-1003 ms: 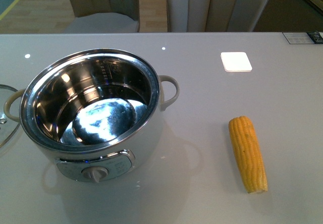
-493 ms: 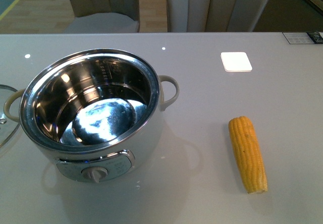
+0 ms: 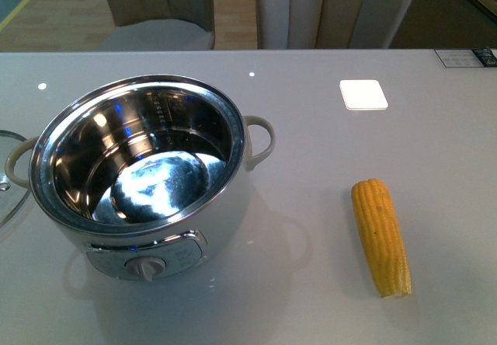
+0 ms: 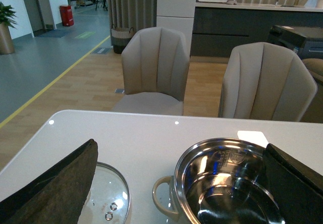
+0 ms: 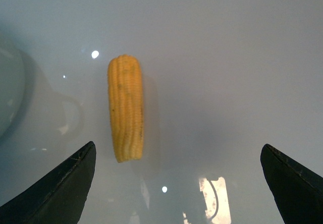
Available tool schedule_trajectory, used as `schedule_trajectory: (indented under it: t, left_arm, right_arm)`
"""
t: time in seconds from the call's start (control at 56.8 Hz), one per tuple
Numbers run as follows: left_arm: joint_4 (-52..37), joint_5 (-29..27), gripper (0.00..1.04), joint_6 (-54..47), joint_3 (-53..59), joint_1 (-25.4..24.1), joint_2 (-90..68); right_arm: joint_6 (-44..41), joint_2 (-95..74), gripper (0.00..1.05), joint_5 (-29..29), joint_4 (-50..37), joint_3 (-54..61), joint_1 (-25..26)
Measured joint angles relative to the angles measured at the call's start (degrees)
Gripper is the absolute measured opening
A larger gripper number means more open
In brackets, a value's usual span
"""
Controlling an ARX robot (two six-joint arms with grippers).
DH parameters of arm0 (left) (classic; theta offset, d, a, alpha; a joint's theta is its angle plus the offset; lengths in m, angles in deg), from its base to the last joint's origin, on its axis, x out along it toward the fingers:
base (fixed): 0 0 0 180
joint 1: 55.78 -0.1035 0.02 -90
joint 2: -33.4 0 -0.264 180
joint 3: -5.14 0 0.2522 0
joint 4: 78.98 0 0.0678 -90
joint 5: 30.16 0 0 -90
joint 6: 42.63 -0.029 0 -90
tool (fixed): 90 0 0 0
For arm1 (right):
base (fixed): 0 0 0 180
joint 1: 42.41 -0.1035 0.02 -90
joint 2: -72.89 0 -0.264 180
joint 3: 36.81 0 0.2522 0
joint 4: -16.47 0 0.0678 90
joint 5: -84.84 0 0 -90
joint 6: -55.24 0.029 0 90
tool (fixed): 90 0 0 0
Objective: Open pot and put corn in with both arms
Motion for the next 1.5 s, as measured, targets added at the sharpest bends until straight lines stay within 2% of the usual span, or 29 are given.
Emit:
schedule_trajectory:
  t: [0.141, 0.246, 0.475, 0.774, 0.862, 1.161, 1.302, 1.495]
  left_arm:
    - [0.00, 0.00, 0.98, 0.00, 0.00, 0.00, 0.00]
    - [0.00, 0.00, 0.98, 0.00, 0.00, 0.00, 0.00]
    - [0.00, 0.00, 0.98, 0.00, 0.00, 0.00, 0.00]
    - [0.00, 0.00, 0.98, 0.00, 0.00, 0.00, 0.00]
    - [0.00, 0.00, 0.98, 0.00, 0.00, 0.00, 0.00]
    - [0.00, 0.00, 0.98, 0.00, 0.00, 0.00, 0.00]
    - [0.00, 0.00, 0.98, 0.00, 0.00, 0.00, 0.00]
    - [0.00, 0.00, 0.98, 0.00, 0.00, 0.00, 0.00]
  right_arm:
    - [0.57, -22.95, 0.96, 2.84, -13.77, -4.04, -3.06]
    - [0.04, -35.39, 0.96, 2.93, -19.21, -6.71, -3.78]
    - [-0.77, -53.37, 0.96, 2.89, -24.06, -13.31, -5.01]
    - [-1.03, -64.26, 0.95, 2.03, -24.76, -20.98, -7.21]
    - [-1.53, -66.93, 0.87, 1.70, -24.79, -23.12, -7.58]
    - [-3.08, -70.60, 0.42, 0.61, -24.28, -26.23, -7.82]
    - [-4.50, -68.76, 0.31, 0.68, -25.22, -24.48, -7.63]
    - [-6.78, -59.14, 0.24, 3.54, -27.39, -18.73, -6.19]
